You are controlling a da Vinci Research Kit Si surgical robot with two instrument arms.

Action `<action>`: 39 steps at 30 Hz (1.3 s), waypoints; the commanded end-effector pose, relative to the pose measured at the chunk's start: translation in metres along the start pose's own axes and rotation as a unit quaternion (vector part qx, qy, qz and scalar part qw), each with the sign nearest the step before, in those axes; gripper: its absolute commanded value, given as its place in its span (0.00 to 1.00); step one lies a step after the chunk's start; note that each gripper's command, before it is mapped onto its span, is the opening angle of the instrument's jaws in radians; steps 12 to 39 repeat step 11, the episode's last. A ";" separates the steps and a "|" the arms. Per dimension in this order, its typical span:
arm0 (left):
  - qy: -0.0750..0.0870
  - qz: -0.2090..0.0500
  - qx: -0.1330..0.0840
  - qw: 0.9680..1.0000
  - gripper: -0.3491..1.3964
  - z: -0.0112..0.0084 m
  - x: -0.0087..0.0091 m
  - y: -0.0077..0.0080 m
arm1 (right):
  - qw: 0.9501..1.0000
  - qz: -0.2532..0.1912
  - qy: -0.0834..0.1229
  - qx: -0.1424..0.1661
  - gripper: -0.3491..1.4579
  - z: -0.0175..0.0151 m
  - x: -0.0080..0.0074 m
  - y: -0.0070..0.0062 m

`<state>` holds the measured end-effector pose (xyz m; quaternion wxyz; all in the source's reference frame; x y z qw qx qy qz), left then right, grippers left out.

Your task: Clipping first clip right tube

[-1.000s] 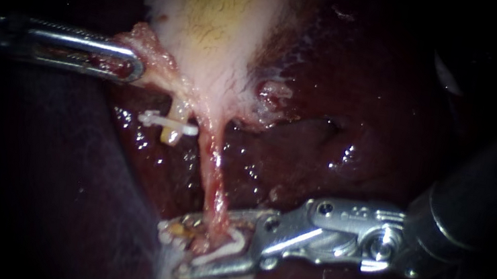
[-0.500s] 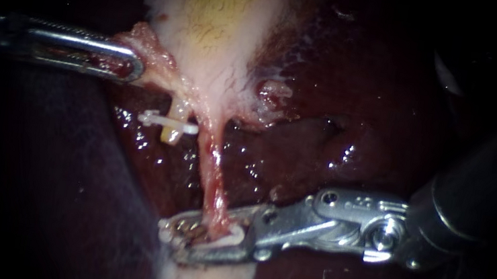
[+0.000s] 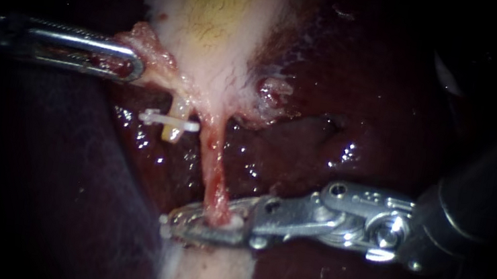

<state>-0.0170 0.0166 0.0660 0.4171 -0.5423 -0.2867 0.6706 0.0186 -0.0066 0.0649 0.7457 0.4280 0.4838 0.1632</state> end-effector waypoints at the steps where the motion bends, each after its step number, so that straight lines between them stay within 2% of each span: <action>1: 0.000 0.000 0.000 1.000 0.00 0.0000 0.0000 0.0000 | 1.000 0.000 0.000 0.000 0.00 0.0000 0.0000 0.0000; 39: 0.000 0.000 0.000 1.000 0.00 0.0000 0.0000 -0.0001 | 1.000 -0.001 -0.001 -0.001 0.00 0.0000 -0.0002 0.0002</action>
